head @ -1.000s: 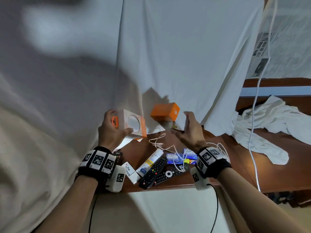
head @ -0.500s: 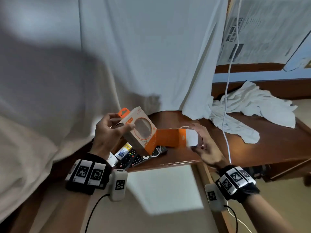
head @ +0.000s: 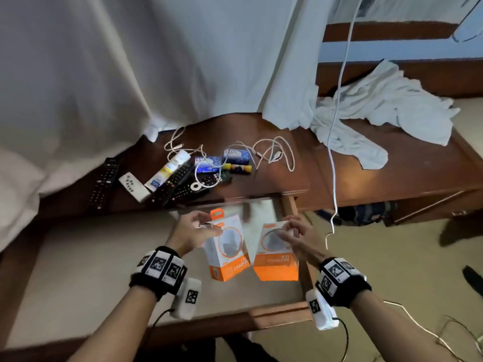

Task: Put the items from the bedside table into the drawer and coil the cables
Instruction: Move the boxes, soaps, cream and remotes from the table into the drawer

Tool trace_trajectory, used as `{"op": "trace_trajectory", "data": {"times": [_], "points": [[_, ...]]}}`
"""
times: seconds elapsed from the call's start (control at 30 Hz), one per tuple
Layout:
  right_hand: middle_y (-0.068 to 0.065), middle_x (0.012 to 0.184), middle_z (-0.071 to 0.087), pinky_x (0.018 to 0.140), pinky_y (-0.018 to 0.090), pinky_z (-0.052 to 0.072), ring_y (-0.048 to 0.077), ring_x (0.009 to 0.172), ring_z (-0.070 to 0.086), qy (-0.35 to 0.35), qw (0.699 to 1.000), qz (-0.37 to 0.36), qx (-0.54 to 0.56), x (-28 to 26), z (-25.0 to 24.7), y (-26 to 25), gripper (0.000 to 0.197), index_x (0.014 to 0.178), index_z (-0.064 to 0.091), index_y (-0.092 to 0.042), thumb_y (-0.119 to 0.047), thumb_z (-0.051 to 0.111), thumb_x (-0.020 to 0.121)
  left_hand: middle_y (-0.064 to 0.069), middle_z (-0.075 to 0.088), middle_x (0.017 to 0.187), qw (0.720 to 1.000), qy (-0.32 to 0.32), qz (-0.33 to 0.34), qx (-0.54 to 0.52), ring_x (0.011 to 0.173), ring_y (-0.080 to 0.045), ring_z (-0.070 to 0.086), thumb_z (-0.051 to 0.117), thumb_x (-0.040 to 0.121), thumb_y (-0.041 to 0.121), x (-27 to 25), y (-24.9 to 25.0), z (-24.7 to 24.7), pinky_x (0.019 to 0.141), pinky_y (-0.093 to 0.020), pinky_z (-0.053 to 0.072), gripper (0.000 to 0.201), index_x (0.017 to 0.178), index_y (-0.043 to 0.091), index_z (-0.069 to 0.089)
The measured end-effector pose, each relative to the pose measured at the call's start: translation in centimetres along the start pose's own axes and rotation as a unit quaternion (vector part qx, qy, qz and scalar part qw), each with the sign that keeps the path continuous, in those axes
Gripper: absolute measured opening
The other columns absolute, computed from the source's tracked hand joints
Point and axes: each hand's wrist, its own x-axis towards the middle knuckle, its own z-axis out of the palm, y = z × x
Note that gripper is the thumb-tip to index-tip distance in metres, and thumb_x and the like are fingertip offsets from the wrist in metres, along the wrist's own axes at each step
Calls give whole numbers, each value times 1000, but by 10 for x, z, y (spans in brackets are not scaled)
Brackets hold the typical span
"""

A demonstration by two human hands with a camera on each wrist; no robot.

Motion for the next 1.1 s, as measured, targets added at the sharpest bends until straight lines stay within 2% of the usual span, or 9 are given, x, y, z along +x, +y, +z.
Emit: {"op": "trace_trajectory", "data": {"times": [0.1,0.17,0.3,0.47,0.57,0.77,0.9,1.0,1.1], "points": [[1,112,54,82,18,38,10,100,51,-25,988,-22,-151,4,6,13,34,97,61,-21,-26,77,68,-3,68,80,999,-17,-40,18,70,-15,59,86,54,12,9,-22,13,56,-28,47,37,80,18,60],[3,124,45,93,16,33,11,111,43,-65,973,-13,-222,13,10,24,50,115,60,-20,-14,80,69,-1,66,74,997,-27,-57,38,66,-15,58,84,63,3,13,-32,22,56,-28,47,32,78,17,60],[16,130,43,105,38,42,25,117,46,-71,972,77,-212,21,18,38,42,108,63,-23,-6,77,72,-7,66,73,992,-47,-83,85,68,-19,59,83,51,9,24,-52,30,63,-33,50,24,68,17,69],[7,121,60,101,32,41,20,113,54,-141,961,51,-231,18,16,45,47,113,61,-11,-11,81,71,-9,66,80,985,-63,-101,121,72,-23,63,79,61,0,23,-61,38,71,-39,56,26,77,18,68],[9,118,65,95,29,44,25,113,59,-127,957,49,-257,18,18,47,40,107,60,-6,-3,77,72,-10,67,88,983,-69,-118,119,82,-29,66,75,52,7,22,-66,42,77,-46,58,31,78,21,67],[11,128,52,94,42,48,30,121,48,-202,867,71,-450,13,20,51,63,134,40,-20,2,62,79,-13,68,105,978,-80,-117,152,99,-32,66,72,50,14,36,-80,50,88,-51,56,40,89,20,65],[11,130,48,96,41,45,30,126,41,-220,824,48,-519,7,27,58,63,132,41,-16,8,60,77,-13,70,110,965,-83,-107,223,104,-30,66,70,52,17,33,-77,57,88,-45,57,42,94,18,66],[9,132,48,99,46,43,28,129,41,-201,821,59,-531,3,31,66,62,131,40,-17,5,63,77,-8,67,118,949,-64,-111,287,103,-20,62,76,68,9,30,-79,66,85,-26,51,45,112,10,68],[9,132,49,98,46,45,27,128,42,-190,814,55,-546,1,31,70,62,131,39,-16,2,64,78,-8,66,123,941,-48,-105,318,105,-19,62,73,76,7,31,-85,75,85,-23,47,45,120,8,66]]}}
